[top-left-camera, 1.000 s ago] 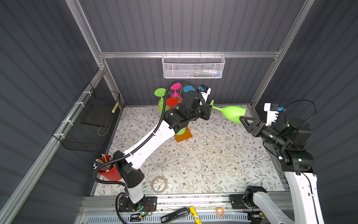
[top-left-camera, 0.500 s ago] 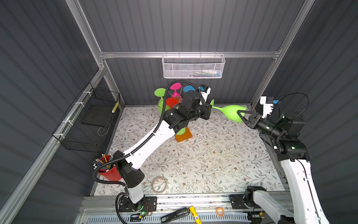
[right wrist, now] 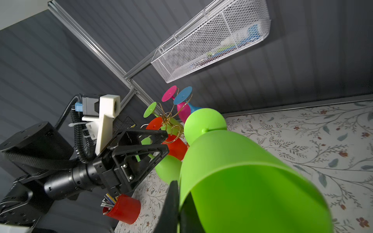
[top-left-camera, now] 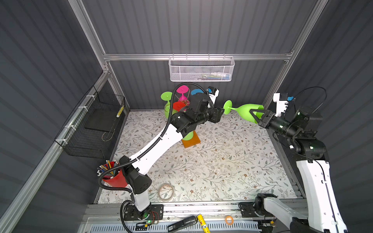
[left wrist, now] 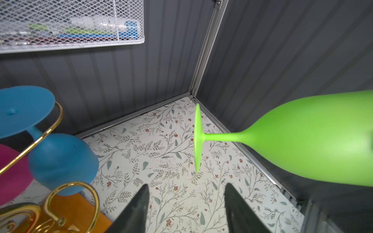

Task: Take the wine glass off the wine glass rack
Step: Place the wine glass at the top-right of the table.

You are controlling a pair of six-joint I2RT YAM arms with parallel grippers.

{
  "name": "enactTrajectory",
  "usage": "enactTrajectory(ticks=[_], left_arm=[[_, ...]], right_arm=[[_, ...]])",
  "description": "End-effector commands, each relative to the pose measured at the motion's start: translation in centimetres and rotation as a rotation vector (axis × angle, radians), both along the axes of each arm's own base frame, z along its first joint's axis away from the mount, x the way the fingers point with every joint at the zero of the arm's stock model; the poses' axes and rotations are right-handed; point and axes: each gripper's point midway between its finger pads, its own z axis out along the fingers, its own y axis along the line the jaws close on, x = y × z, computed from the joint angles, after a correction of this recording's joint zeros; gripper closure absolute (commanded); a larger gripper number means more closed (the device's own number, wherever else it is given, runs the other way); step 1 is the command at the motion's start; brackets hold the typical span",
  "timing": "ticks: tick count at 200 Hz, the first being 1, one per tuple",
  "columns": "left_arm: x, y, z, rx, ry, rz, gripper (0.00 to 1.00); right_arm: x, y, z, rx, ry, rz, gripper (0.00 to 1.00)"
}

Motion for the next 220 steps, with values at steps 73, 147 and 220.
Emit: enactTrajectory(ticks=[73,147,220], left_arm=[[-2.6,4.3,5.0,0.087,-0.152,-0.005,0.14],[-3.9,9.9,6.4,0.236,-0.238,0.105,0.07],[-4.8,16.3,3.2,0.404,-0.277,0.270,0.02]], right_arm=[[5.4,-4.2,-8.2,-0.356,0.328,-0.218,1.00],[12.7,-2.2,-16.0,-0.646,0.560,-0.157,1.00],[18.5,-3.3,-20.3,-0.760,0.642,-0.155,1.00]])
